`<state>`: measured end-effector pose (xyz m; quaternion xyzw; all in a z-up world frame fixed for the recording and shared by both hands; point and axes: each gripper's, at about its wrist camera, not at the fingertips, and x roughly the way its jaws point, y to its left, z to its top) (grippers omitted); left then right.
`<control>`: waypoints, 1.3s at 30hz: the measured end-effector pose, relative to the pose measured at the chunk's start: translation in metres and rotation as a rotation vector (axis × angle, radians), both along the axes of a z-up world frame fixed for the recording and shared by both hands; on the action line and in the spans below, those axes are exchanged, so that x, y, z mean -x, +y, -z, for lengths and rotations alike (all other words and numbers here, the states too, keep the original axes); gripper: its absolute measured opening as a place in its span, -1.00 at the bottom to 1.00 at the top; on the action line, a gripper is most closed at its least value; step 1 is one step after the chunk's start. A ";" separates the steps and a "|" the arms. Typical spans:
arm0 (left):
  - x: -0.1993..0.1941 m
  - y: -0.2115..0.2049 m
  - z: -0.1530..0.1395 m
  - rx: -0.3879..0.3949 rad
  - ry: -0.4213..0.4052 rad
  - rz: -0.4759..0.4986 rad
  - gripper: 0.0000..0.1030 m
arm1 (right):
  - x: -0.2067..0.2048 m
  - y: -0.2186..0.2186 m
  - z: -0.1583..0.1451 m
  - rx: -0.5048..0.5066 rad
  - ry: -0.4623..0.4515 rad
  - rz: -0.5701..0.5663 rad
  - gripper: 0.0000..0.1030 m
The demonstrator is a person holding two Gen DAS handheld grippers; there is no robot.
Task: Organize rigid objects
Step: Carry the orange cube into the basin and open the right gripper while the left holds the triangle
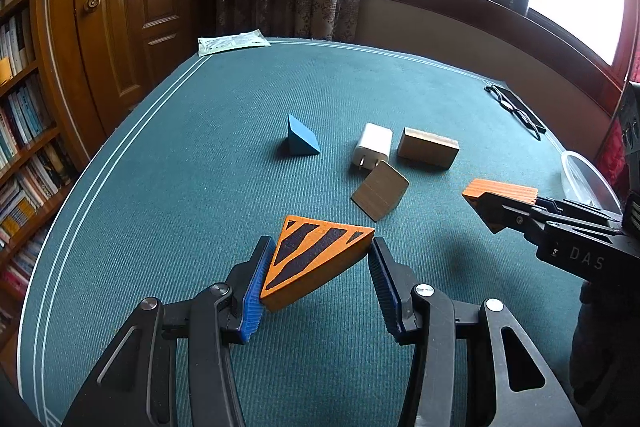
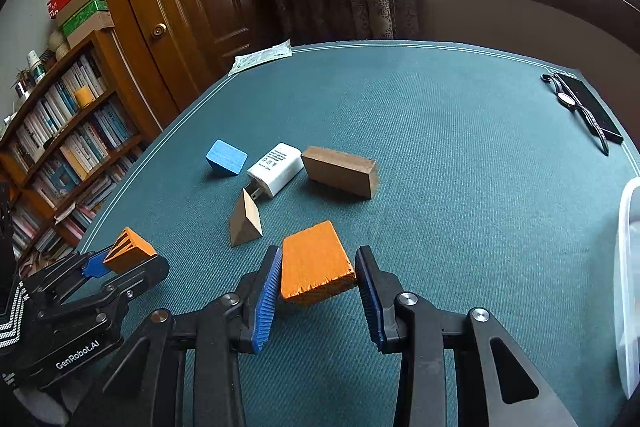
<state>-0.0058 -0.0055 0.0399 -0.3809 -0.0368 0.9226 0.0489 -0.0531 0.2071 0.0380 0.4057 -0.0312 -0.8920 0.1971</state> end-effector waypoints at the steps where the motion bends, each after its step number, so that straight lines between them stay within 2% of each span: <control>1: -0.001 0.002 -0.001 0.001 0.003 0.004 -0.04 | -0.003 0.004 -0.001 0.005 0.003 0.009 -0.23; 8: -0.005 0.012 -0.007 -0.001 0.014 0.022 -0.05 | -0.016 0.035 -0.013 0.042 0.026 0.085 -0.23; 29: -0.006 0.071 -0.025 0.021 0.039 0.136 -0.05 | -0.039 0.165 -0.033 0.102 0.099 0.421 -0.23; 39: -0.007 0.088 -0.033 0.024 0.056 0.172 -0.05 | -0.037 0.213 -0.034 0.068 0.136 0.596 -0.23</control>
